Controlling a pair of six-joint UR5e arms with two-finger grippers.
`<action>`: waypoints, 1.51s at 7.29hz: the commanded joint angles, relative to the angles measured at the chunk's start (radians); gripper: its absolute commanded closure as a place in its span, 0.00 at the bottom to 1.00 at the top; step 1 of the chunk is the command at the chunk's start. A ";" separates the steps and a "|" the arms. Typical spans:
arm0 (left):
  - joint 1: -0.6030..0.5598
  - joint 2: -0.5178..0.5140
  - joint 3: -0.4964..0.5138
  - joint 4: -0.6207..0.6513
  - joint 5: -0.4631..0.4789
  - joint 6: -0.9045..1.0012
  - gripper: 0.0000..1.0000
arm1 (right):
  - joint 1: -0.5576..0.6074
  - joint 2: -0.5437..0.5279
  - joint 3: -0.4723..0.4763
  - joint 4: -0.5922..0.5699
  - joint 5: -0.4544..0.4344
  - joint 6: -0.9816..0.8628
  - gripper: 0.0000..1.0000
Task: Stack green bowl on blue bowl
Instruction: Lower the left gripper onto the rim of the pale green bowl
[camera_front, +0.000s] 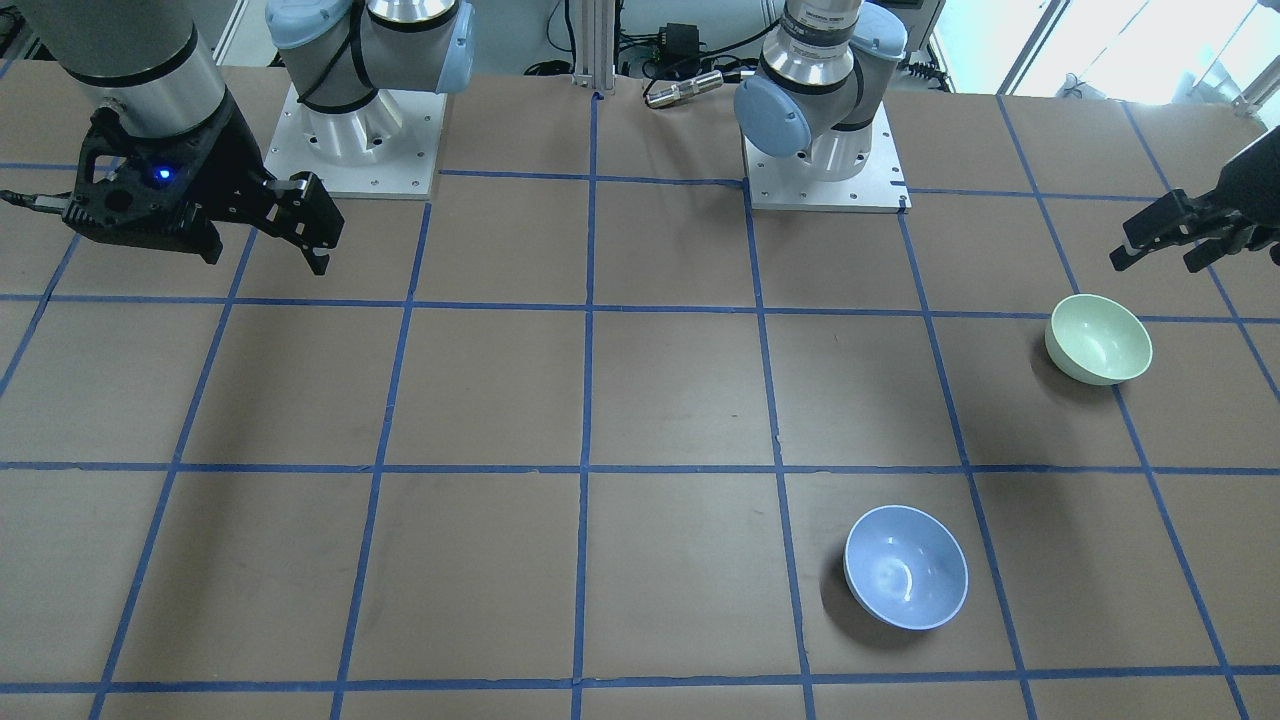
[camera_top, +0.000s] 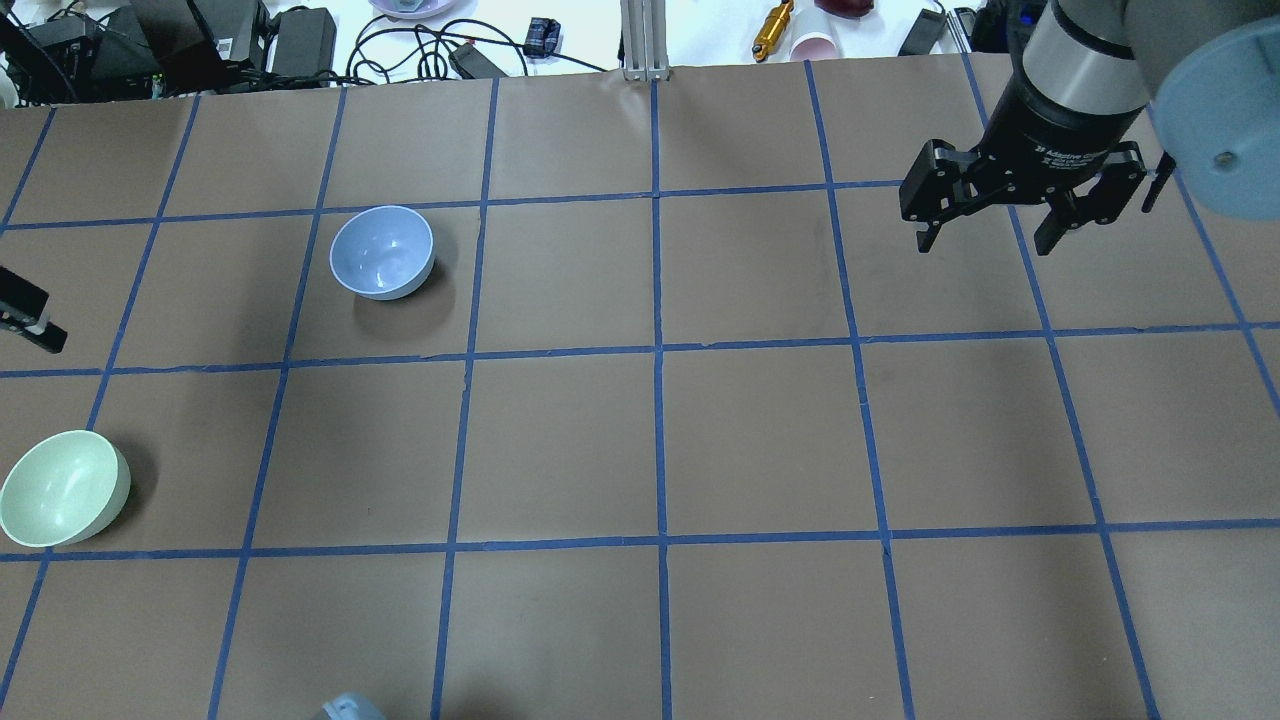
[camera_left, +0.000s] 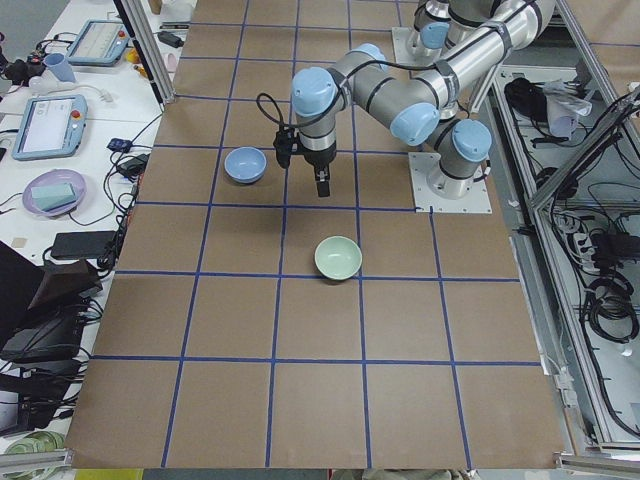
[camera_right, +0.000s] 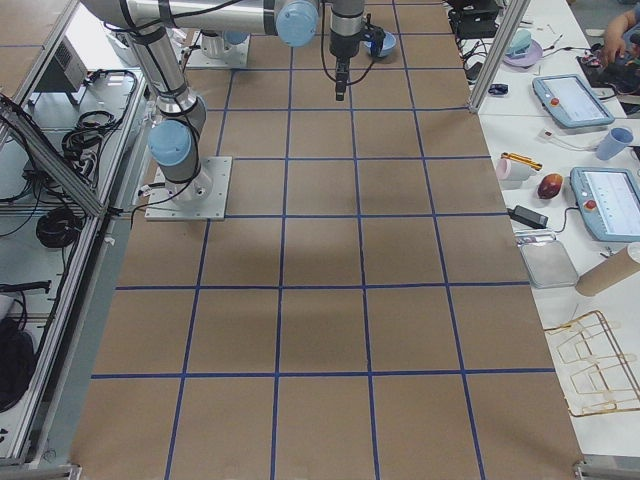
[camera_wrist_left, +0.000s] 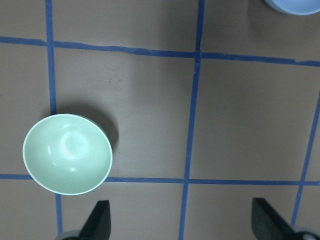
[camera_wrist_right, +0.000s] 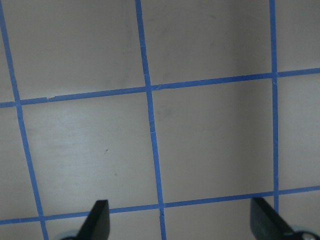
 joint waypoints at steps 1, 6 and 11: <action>0.154 -0.040 -0.132 0.217 -0.012 0.202 0.00 | 0.000 0.000 0.000 0.000 0.000 0.000 0.00; 0.256 -0.208 -0.193 0.451 -0.078 0.340 0.00 | 0.000 0.000 0.000 0.000 0.000 0.000 0.00; 0.272 -0.336 -0.190 0.511 -0.091 0.394 0.00 | 0.000 0.000 0.000 0.000 0.000 0.000 0.00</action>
